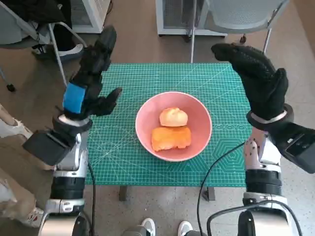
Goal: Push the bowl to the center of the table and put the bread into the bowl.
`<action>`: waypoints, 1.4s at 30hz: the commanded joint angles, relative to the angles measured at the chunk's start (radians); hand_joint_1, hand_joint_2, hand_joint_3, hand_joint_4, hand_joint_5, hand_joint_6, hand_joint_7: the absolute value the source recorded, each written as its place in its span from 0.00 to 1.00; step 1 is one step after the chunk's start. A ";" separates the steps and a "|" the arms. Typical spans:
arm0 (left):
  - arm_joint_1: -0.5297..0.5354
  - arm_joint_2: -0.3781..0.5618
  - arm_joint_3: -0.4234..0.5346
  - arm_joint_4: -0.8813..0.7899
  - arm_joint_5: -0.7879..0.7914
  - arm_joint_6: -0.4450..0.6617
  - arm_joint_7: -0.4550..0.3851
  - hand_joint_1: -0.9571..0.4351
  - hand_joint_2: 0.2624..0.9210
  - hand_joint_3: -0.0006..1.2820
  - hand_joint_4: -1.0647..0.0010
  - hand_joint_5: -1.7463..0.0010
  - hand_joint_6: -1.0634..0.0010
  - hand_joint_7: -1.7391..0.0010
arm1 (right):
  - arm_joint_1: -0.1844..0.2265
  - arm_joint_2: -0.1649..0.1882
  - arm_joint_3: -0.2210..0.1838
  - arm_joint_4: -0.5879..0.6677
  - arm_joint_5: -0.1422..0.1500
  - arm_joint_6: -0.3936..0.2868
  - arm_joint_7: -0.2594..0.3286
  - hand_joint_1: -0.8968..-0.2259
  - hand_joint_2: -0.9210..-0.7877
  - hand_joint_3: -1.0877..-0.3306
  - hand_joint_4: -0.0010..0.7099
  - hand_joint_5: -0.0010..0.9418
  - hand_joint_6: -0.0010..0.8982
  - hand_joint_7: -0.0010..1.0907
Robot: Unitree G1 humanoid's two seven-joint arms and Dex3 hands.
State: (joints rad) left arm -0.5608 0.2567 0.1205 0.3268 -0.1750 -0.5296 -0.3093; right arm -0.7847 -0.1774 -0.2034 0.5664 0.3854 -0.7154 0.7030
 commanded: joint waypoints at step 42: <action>0.060 -0.034 0.019 -0.015 -0.056 -0.020 -0.067 0.17 1.00 0.44 0.95 1.00 0.91 0.93 | 0.043 0.005 0.027 0.039 -0.049 -0.064 -0.045 0.39 0.00 0.48 0.15 0.00 0.00 0.42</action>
State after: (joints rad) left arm -0.5055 0.2273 0.1320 0.3013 -0.2143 -0.5307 -0.3693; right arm -0.7599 -0.1763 -0.1815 0.5850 0.3478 -0.7745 0.6643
